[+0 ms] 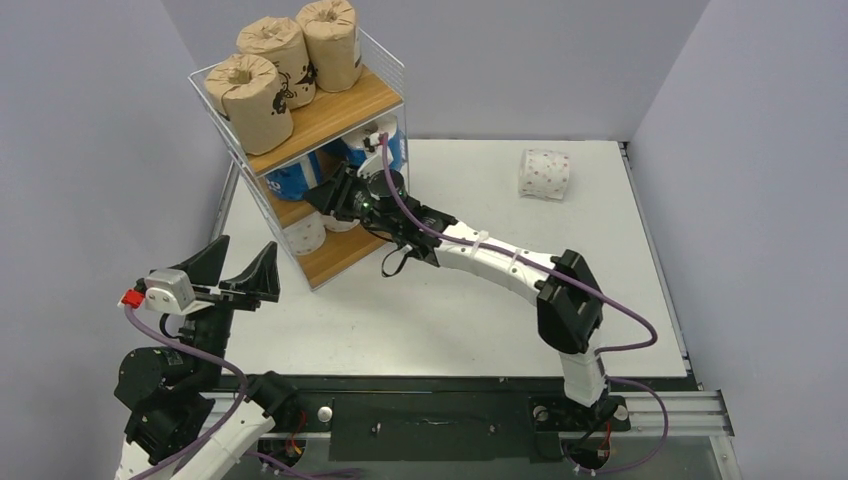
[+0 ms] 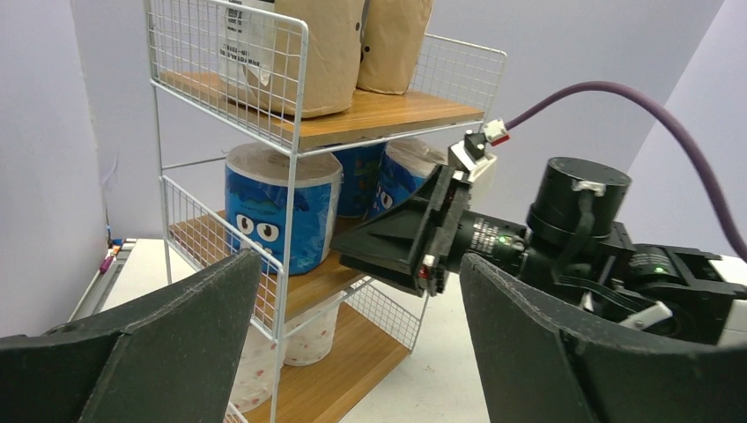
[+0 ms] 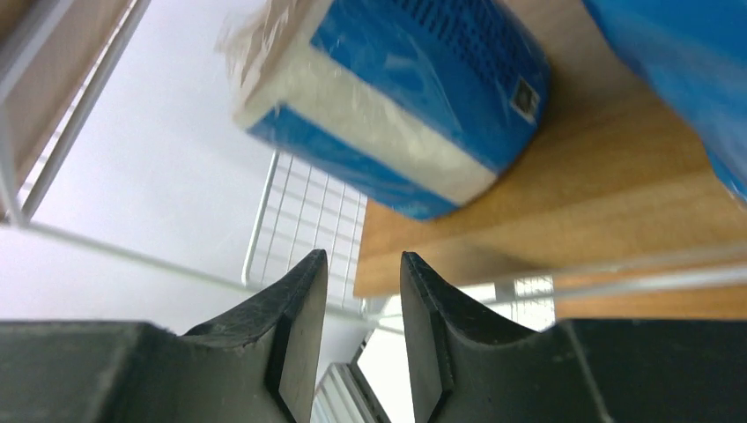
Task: Place and organize the paper towels onto the shelf
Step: Place the paper towel on the shelf, then adjust the paper towel on the shelf.
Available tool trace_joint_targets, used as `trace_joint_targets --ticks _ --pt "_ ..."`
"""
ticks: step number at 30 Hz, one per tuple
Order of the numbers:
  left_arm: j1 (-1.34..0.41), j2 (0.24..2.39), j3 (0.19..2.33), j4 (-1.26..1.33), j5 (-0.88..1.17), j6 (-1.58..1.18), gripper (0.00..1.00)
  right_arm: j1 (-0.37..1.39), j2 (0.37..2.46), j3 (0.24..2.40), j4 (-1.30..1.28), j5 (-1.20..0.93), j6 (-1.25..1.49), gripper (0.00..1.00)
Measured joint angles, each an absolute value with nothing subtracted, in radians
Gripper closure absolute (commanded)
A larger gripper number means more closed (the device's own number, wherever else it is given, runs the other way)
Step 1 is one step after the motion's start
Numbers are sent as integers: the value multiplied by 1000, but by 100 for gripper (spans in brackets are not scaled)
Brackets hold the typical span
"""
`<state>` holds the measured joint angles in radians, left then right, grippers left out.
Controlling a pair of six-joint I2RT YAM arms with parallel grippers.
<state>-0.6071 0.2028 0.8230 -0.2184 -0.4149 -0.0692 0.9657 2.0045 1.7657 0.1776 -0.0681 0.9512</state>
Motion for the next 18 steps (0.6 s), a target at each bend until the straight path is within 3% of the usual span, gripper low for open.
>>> trace_joint_targets --ticks 8,13,18 --pt "-607 203 814 -217 -414 -79 17 938 1724 1501 188 -84 911 61" --pt "-607 203 801 -212 -414 -93 17 849 1529 1357 217 -75 886 41" --pt "-607 204 784 -207 -413 -102 17 750 1479 1330 216 -47 860 33"
